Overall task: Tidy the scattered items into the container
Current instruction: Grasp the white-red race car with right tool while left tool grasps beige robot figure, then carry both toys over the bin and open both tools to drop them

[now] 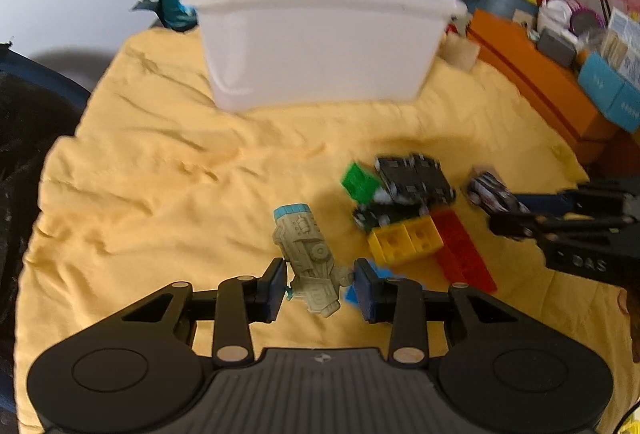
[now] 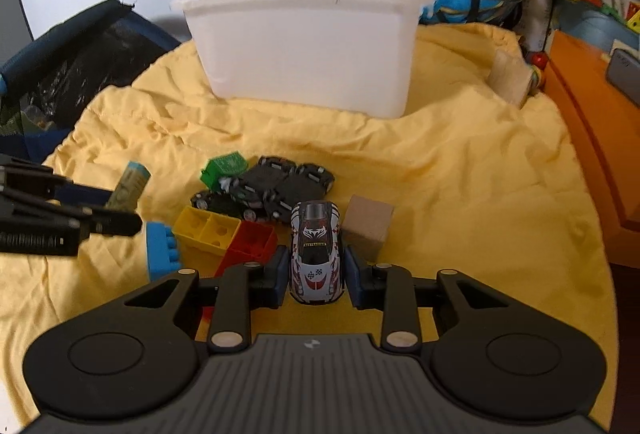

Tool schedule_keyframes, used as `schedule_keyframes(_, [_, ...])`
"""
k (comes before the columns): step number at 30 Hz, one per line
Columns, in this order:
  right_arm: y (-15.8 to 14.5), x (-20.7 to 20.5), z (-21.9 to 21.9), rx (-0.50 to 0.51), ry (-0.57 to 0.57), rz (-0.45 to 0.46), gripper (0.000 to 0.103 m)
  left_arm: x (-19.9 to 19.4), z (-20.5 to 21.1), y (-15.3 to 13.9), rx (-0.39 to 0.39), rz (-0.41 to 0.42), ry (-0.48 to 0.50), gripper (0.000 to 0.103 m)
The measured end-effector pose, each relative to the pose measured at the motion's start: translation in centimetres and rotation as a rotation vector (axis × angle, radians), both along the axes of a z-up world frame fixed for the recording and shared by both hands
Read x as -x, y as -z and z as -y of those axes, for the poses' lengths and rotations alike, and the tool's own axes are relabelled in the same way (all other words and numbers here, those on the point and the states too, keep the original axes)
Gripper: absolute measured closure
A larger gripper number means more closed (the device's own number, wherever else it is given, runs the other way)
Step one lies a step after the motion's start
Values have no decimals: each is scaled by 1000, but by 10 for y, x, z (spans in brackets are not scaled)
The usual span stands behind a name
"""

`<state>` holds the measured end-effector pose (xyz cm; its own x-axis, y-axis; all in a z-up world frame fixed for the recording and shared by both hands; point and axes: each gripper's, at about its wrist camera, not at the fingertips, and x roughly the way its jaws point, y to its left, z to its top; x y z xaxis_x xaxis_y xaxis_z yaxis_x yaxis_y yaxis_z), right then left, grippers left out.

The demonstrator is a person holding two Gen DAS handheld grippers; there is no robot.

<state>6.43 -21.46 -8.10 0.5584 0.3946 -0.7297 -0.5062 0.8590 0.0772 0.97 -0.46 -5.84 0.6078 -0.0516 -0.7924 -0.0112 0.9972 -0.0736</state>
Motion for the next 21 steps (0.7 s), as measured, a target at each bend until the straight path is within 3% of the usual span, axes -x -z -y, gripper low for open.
schedule_keyframes(10, [-49,-11,-6,-72,16,88,70,-12,-22,-44,0,80,-25,63])
schedule_keyframes(21, [-129,-92,-30,-153,46,201,70,-93,-58,-135,-6,139,-22,63])
